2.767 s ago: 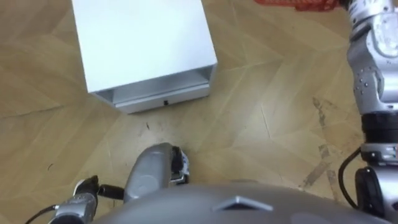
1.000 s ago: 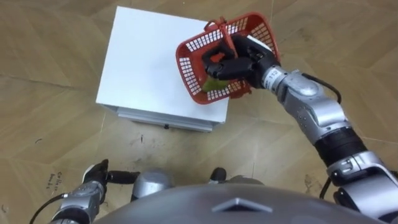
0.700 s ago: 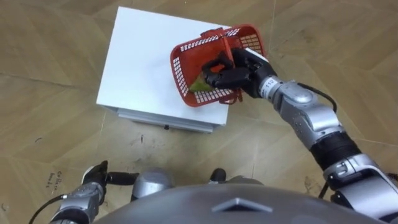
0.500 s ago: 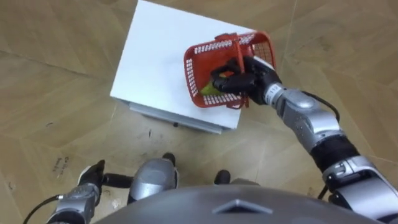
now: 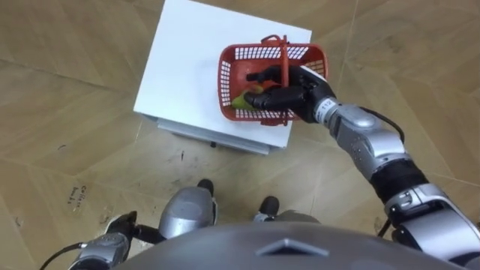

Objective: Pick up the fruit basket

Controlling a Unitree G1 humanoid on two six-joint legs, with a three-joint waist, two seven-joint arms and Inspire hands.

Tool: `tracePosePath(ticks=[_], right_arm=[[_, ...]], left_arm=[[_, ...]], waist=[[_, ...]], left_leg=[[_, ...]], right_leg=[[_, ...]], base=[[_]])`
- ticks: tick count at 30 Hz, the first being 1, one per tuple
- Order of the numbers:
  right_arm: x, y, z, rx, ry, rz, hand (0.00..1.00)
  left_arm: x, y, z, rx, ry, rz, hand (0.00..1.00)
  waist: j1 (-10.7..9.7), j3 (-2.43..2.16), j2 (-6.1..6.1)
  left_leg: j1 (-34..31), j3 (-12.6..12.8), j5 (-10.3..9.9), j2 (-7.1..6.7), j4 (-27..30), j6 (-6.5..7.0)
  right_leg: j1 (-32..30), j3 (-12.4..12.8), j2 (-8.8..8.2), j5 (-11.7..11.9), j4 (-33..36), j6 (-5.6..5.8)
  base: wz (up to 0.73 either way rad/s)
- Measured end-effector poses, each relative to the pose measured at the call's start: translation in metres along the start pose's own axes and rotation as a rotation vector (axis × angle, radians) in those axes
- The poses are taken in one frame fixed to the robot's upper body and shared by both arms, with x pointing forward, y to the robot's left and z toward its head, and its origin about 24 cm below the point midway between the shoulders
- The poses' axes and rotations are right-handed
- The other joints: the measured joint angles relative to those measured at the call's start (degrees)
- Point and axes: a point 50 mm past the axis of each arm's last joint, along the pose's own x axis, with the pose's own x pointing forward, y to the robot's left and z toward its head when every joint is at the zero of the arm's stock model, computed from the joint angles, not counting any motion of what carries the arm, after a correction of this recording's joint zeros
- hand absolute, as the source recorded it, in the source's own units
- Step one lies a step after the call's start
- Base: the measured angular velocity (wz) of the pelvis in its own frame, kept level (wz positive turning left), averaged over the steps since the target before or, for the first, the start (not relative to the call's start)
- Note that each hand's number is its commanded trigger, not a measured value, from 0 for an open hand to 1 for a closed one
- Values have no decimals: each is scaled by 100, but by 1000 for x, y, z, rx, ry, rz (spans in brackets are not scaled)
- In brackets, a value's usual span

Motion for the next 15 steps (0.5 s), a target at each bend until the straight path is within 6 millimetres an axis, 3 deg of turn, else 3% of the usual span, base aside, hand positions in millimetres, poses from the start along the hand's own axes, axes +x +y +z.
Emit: tracePosePath(ticks=[15], right_arm=[[0,1,-1,3,1,2,0]], left_arm=[[0,-3,-2,13,23,-5,0]], waist=[[-8,-13,-2]], left_leg=[[-101,-36,-10,13,173,3]], right_leg=[[-78,-93,-12,7,161,-12]], base=[[1]])
